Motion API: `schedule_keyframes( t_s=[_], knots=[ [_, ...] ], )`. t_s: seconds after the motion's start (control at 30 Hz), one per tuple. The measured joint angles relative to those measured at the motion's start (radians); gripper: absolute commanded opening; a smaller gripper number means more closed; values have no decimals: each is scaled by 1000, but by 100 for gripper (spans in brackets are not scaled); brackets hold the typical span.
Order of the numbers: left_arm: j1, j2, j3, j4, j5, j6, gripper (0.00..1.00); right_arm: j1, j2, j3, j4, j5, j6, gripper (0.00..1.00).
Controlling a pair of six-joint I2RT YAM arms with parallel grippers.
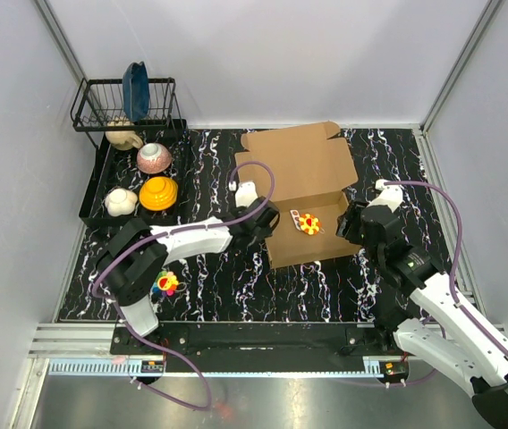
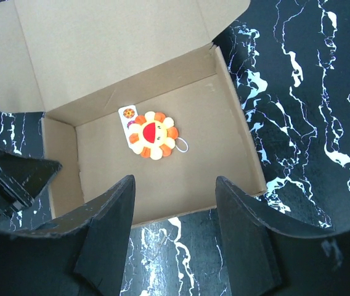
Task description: Fold the paper box
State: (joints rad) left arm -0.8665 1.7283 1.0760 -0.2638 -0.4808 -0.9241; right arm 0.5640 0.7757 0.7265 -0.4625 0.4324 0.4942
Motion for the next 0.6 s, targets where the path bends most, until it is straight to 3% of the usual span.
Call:
schedule_keyframes(
  t_s=[0.07, 0.33, 0.47, 0.6],
  knots=[
    [-4, 1, -33, 6, 3, 2, 42, 0, 2, 0, 0, 3, 0, 61],
    [13, -36, -155, -29, -18, 45, 41, 0, 11, -18, 3, 3, 1, 61],
    [36, -98, -182, -43, -39, 73, 48, 0, 32, -37, 10, 0, 8, 64],
    [46, -148, -186, -48, -50, 89, 55, 0, 62, -39, 26, -1, 9, 73]
  ],
)
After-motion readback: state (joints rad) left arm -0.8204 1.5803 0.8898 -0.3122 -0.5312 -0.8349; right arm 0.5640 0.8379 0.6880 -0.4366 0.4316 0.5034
